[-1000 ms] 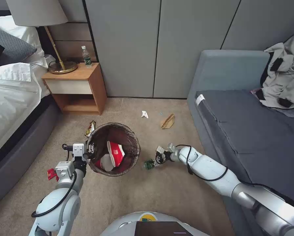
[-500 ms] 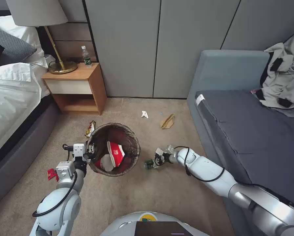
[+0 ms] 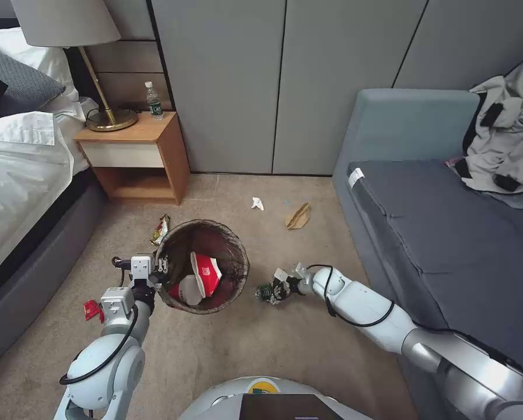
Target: Pick up the trash bin, then pick up the garbage from the floor and place it into the trash bin.
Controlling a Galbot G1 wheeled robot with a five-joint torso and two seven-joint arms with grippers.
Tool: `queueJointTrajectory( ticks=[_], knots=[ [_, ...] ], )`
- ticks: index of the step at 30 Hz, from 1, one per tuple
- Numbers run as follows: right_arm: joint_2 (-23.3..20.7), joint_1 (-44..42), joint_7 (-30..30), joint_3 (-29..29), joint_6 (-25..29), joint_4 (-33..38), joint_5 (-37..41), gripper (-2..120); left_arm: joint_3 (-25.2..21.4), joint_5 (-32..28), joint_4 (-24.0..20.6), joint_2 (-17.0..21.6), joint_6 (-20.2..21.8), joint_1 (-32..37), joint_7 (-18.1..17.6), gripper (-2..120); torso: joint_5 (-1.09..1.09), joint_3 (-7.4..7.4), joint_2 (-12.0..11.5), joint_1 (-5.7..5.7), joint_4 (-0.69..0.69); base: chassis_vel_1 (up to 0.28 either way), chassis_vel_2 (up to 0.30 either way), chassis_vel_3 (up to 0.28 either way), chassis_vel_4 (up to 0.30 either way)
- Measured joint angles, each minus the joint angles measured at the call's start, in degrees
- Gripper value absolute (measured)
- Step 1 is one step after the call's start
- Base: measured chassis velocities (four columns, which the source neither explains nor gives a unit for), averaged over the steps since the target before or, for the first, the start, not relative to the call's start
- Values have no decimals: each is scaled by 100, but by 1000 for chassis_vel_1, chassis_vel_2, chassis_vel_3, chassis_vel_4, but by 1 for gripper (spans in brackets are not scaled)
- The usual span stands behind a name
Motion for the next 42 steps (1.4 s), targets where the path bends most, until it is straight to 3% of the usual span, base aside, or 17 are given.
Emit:
queueJointTrajectory(
  ticks=[24, 33, 39, 42],
  knots=[
    [254, -29, -4, 46, 118, -427, -72, 99, 41, 5, 68, 26, -22, -29, 9, 5, 0, 0, 0, 0, 0, 0, 0, 0, 0],
    [297, -60, -44, 91, 144, -489, -72, 70, 36, 5, 75, 23, -28, -32, 9, 5, 0, 0, 0, 0, 0, 0, 0, 0, 0],
    [310, -100, -107, 168, 223, -553, -51, 41, 42, 4, 98, 31, -34, -58, 7, 5, 0, 0, 0, 0, 0, 0, 0, 0, 0],
    [308, -105, -110, 174, 231, -557, -40, 37, 49, 4, 101, 34, -34, -69, 5, 5, -1, 0, 0, 0, 0, 0, 0, 0, 0]
  ],
)
